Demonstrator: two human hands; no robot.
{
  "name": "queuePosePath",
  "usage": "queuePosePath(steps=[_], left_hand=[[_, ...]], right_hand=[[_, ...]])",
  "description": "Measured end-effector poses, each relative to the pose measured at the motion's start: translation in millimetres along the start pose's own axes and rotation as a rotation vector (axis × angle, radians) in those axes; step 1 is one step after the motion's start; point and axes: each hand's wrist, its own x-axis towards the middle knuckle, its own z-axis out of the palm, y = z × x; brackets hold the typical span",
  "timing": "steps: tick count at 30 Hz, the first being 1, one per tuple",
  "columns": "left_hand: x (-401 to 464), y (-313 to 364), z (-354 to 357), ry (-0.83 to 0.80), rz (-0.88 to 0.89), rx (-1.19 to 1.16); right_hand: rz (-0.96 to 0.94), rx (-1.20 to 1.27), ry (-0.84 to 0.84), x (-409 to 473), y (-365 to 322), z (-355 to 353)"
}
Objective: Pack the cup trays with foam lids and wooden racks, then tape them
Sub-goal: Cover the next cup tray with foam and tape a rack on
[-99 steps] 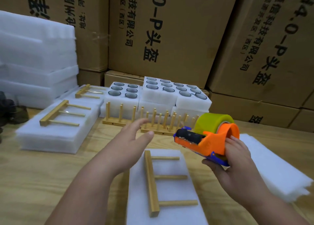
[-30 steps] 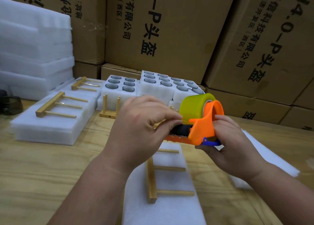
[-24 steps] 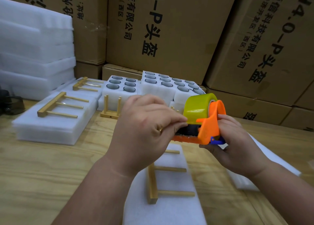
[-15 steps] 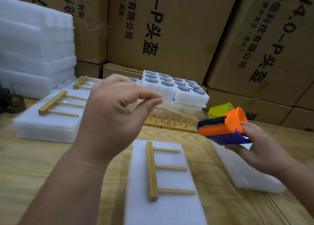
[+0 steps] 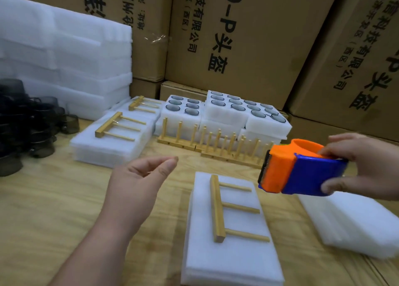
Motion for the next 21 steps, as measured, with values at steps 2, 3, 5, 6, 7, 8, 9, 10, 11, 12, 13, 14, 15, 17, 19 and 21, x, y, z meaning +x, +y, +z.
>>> queuePosePath(steps=[2,3,5,6,7,8,9,10,11,12,13,14,15,17,19,21], left_hand=[[-7,-6,-6,0.021,-0.048,-0.070],[-9,-9,-9,0.026,-0.073,-0.092],[-12,-13,-13,0.031,-0.134,-0.096],[-12,-15,-14,0.031,-0.169,-0.097],[-13,-18,-15,0.023,-0.210,-0.105],[-12,-21,-16,0.006,-0.257,-0.117],[-12,-24,-17,-0.018,-0.313,-0.131],[-12,-28,-16,-0.042,-0.374,-0.145],[-12,-31,-16,-0.062,-0.439,-0.163],[-11,-34,-14,-0.076,-0.503,-0.182],[-11,-37,-13,-0.084,-0.564,-0.196],[-10,-40,-12,-0.090,-0.616,-0.201],[-10,-42,-11,-0.100,-0.661,-0.198],[-10,-46,-10,-0.127,-0.719,-0.167],[-9,-49,-10,-0.141,-0.740,-0.126],[-8,-53,-9,-0.146,-0.742,-0.105]], right_hand=[[-0.007,0.040,-0.031,6,-18,-14],[-0.017,0.076,-0.041,9,-31,-22],[-0.047,0.171,-0.021,11,-55,-38],[-0.059,0.233,0.007,11,-64,-44],[-0.062,0.284,0.040,11,-71,-48],[-0.051,0.317,0.078,13,-76,-52],[-0.034,0.328,0.110,14,-80,-55],[-0.015,0.327,0.135,16,-85,-58],[0.009,0.331,0.145,18,-88,-61],[0.028,0.335,0.147,20,-90,-63],[0.039,0.322,0.135,23,-91,-66],[0.043,0.293,0.107,27,-93,-70],[0.047,0.264,0.070,31,-94,-74],[0.054,0.236,0.014,40,-94,-80],[0.046,0.199,-0.020,50,-98,-88],[0.008,0.153,-0.040,60,-104,-96]])
